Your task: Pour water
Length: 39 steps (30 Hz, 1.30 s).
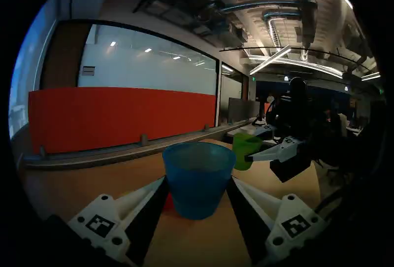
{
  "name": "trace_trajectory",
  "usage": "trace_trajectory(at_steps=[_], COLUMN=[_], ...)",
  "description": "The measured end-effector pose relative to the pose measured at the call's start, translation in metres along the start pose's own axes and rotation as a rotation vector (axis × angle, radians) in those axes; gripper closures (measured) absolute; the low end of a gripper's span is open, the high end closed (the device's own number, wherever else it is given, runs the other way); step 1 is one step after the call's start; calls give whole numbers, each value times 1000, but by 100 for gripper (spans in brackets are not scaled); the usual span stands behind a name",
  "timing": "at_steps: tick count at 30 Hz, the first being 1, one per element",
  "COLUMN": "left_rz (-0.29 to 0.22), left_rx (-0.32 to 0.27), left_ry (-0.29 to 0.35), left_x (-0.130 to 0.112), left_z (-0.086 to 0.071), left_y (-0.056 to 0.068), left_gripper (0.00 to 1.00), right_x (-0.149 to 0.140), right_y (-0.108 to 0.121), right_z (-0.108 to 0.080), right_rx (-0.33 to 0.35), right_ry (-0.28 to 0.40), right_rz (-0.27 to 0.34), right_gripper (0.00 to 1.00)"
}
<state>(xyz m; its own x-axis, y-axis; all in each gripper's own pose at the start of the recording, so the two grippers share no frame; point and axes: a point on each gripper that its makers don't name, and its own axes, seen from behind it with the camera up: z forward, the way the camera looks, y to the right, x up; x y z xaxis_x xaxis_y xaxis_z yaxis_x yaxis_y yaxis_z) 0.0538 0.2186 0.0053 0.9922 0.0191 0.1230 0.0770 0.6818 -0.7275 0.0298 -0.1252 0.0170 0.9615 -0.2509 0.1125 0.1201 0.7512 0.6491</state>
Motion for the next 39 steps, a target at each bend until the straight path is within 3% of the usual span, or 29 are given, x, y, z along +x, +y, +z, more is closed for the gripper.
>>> trace_trajectory(at_steps=[12,24,33,39], left_rz=[16,31,38,61], left_rx=[-15,-25,-22,4], left_ry=[4,58,79,81], left_x=[3,13,18,23], left_z=[-3,-7,-8,-8], left_y=[6,10,9,1], left_gripper=[20,20,20,20], right_x=[16,34,38,37], right_y=[-5,-13,-15,-21], right_z=[1,4,3,4], right_rx=[2,17,23,39], right_ry=[71,127,131,123], right_rz=[9,12,6,-7], right_gripper=[13,13,13,14])
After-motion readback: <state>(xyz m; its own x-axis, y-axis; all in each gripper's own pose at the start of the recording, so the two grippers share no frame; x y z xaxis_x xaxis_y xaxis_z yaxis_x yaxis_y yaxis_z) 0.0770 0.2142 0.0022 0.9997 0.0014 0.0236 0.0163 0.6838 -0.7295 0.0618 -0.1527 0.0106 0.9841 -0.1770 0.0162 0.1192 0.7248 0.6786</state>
